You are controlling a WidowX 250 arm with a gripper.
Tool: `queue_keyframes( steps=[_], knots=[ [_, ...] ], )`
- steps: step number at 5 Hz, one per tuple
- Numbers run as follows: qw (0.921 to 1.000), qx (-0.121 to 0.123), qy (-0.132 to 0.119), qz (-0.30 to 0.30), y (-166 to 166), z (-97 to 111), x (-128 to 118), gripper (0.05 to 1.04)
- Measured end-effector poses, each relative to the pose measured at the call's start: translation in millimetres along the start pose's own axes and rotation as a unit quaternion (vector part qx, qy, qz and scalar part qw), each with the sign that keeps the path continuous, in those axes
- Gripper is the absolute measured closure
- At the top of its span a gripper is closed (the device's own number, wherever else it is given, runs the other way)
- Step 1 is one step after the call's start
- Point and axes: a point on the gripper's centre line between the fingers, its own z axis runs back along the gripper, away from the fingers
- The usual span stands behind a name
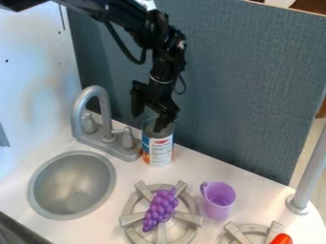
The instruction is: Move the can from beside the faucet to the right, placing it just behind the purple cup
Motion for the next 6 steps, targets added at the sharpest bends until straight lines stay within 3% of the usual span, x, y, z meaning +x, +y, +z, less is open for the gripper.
queue_keyframes(
  steps=[2, 4, 5, 6],
  knots=[
    [0.9993, 0.005, 0.01, 0.037, 25, -16, 18, 0.083],
    [0.9991, -0.006, 0.022, 0.037, 20, -27, 19, 0.083],
    [0.9991, -0.017, 0.02, 0.034, 14, -30, 11, 0.083],
    [0.9977, -0.059, 0.012, 0.032, -3, -29, 4, 0.083]
  ],
)
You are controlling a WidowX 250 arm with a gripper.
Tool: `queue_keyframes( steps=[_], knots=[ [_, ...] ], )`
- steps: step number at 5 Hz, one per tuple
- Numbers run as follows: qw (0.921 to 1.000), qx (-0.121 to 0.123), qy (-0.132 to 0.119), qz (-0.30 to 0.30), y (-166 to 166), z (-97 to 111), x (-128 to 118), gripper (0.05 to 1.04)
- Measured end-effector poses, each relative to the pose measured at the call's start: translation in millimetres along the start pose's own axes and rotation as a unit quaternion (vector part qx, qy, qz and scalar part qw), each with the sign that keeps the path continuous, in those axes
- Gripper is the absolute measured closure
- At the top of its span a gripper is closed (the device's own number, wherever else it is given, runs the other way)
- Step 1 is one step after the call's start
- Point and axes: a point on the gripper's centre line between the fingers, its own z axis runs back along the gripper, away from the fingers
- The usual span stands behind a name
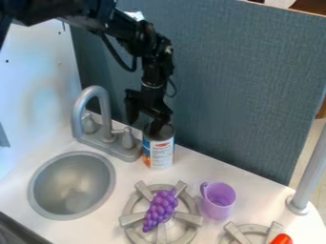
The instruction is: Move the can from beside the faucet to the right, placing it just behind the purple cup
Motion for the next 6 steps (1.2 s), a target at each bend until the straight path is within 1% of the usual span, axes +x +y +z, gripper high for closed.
queue_keyframes(
  steps=[1, 2, 3, 4, 5, 6],
  knots=[
    [0.9994, -0.033, -0.008, -0.007, -29, -1, 3, 0.083],
    [0.998, -0.061, -0.014, -0.007, -44, 0, 5, 0.083],
    [0.9944, -0.103, -0.019, -0.01, -69, 2, 7, 0.083],
    [0.9888, -0.143, -0.015, -0.04, -113, 6, 3, 0.083],
    [0.9829, -0.173, -0.001, -0.064, -152, 8, -4, 0.083],
    [0.98, -0.189, 0.001, -0.062, -160, 8, -4, 0.083]
  ],
)
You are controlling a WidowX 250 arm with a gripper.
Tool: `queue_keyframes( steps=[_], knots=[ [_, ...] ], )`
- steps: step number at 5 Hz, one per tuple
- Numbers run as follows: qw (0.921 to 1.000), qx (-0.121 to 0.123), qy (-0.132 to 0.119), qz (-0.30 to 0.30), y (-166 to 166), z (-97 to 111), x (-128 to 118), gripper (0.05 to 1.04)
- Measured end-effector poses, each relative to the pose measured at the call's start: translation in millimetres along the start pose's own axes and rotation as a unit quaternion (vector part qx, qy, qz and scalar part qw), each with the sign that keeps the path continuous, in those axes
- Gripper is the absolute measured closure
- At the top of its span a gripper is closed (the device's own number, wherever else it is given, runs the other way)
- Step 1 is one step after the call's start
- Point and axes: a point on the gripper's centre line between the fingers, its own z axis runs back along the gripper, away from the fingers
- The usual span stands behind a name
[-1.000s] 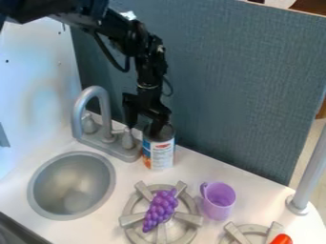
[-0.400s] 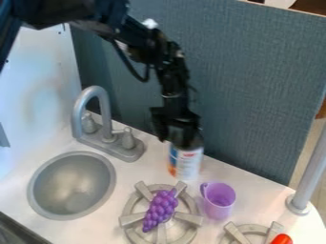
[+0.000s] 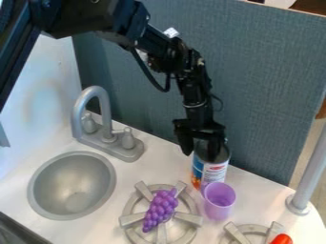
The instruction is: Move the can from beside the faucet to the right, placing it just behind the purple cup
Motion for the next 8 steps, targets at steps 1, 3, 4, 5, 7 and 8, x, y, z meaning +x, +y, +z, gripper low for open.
queue_keyframes(
  steps=[1, 3, 4, 5, 7, 8],
  knots=[
    [1.0, -0.002, -0.005, 0.002, -1, 0, 1, 0.083],
    [0.9982, 0.039, -0.039, -0.024, -8, 11, -22, 0.083],
    [0.9947, 0.044, -0.083, -0.042, -17, 45, -28, 0.083],
    [0.9918, 0.039, -0.104, -0.063, -22, 70, -56, 0.083],
    [0.9939, 0.042, -0.045, -0.091, -13, 67, -109, 0.083],
    [0.9904, 0.058, -0.03, -0.122, -25, 52, -123, 0.083]
  ],
)
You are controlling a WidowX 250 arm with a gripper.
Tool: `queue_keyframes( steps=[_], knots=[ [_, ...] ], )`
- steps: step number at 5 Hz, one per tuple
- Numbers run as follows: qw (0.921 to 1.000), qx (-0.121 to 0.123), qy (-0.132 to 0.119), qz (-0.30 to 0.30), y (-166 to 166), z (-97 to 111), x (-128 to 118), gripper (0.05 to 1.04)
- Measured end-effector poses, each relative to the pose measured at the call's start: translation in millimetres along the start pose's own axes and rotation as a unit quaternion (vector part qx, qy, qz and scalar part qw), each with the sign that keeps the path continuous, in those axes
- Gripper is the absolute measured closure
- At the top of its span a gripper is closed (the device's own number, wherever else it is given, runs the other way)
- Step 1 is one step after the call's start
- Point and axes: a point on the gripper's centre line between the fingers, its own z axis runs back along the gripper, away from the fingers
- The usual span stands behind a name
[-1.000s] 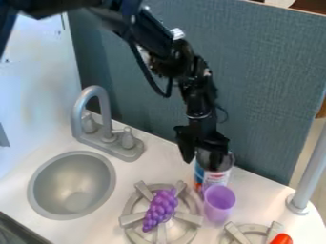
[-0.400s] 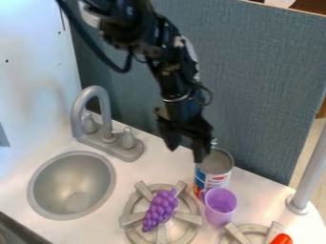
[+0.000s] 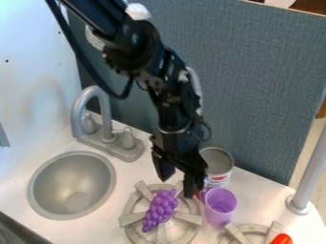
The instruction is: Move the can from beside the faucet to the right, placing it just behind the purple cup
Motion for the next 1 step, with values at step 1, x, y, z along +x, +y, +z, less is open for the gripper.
queue_keyframes(
  steps=[1],
  knots=[
    [0.9999, 0.011, 0.0, -0.011, -2.7, -14.3, -2.7, 0.083]
  ],
)
